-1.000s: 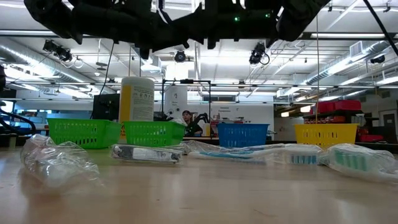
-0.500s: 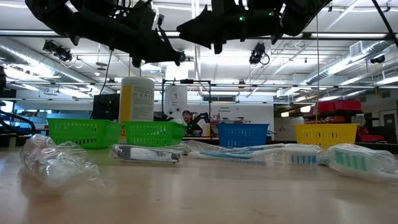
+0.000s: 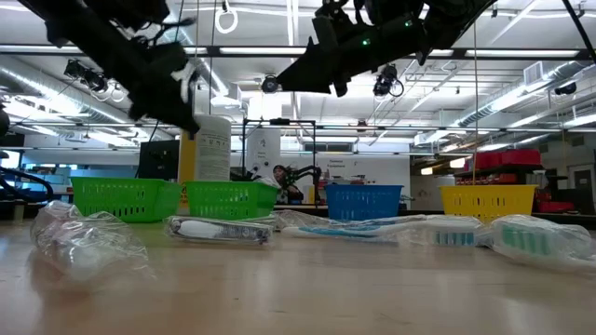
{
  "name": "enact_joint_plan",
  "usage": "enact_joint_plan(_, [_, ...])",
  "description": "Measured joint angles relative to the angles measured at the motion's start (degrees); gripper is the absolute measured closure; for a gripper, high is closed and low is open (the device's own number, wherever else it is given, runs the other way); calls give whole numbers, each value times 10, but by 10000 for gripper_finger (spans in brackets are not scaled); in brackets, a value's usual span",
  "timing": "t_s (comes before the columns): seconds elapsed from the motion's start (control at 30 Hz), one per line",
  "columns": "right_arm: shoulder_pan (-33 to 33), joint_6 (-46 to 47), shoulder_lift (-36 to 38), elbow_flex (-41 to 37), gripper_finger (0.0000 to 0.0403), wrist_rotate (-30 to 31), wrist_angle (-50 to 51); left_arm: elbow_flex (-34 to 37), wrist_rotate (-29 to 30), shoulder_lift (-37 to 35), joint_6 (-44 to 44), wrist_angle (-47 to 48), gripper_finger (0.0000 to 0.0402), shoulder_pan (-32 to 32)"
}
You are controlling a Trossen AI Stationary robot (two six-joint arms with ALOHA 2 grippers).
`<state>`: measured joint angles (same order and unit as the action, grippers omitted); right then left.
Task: Pick & Place Travel size toiletries
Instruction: Put the blue razor into the left green bin
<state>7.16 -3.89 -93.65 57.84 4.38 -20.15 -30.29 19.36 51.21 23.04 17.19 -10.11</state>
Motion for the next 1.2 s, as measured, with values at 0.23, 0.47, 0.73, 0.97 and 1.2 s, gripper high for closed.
enact_joint_plan(0.23, [0,0,0,0,251,0,6,1,-57,13,110,153,362,-15])
enact_joint_plan(0.47, [0,0,0,0,251,0,29,1,-143,54,167,188,362,-15])
enact_joint_plan(0.73, [0,-6,0,0,251,0,37,1,-188,125,198,216,358,-15])
enact_joint_plan(0.97, [-1,-6,0,0,251,-2,37,1,-181,154,201,209,334,-16])
enact_joint_plan(1.2, [-1,-6,0,0,251,-5,37,1,-172,154,187,209,283,-16])
